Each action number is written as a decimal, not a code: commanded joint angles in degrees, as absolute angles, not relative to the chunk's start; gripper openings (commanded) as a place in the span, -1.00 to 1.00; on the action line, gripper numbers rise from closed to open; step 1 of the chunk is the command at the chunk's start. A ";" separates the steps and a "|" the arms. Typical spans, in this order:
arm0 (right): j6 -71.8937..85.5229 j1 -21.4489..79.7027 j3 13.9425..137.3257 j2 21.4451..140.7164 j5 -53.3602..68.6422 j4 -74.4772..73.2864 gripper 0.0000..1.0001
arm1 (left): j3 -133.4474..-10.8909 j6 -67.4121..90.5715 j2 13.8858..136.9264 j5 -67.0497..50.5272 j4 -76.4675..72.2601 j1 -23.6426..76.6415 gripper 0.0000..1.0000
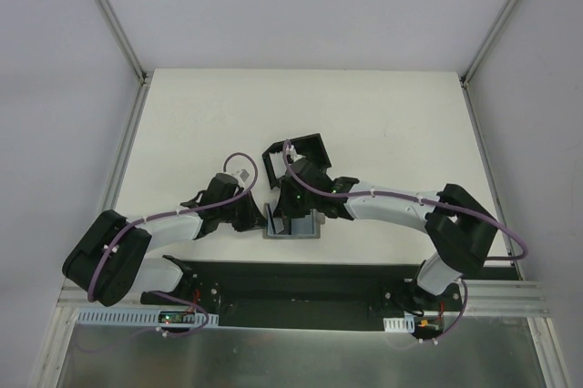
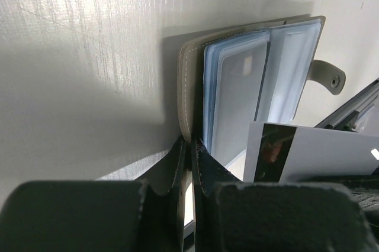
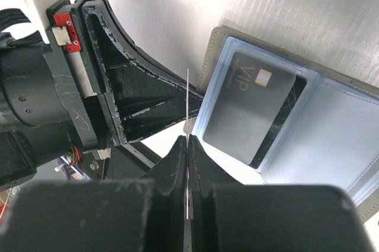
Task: Put the credit cards into the card holder
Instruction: Turn over the card slot in the card holder.
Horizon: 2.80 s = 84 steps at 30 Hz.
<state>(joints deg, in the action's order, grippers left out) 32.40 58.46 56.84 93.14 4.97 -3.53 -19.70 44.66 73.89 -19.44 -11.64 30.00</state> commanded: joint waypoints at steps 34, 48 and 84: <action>30.41 48.96 47.55 88.06 -2.02 -14.41 -0.99 | -17.14 42.80 75.94 -15.38 -4.31 30.06 -1.00; 31.64 49.74 46.15 94.05 5.44 -4.59 -0.99 | -17.23 42.19 76.20 -15.56 -4.31 30.06 -1.00; 28.92 48.96 45.36 77.52 -1.76 -13.89 -0.99 | -16.52 42.80 75.41 -13.27 -2.81 30.06 -1.00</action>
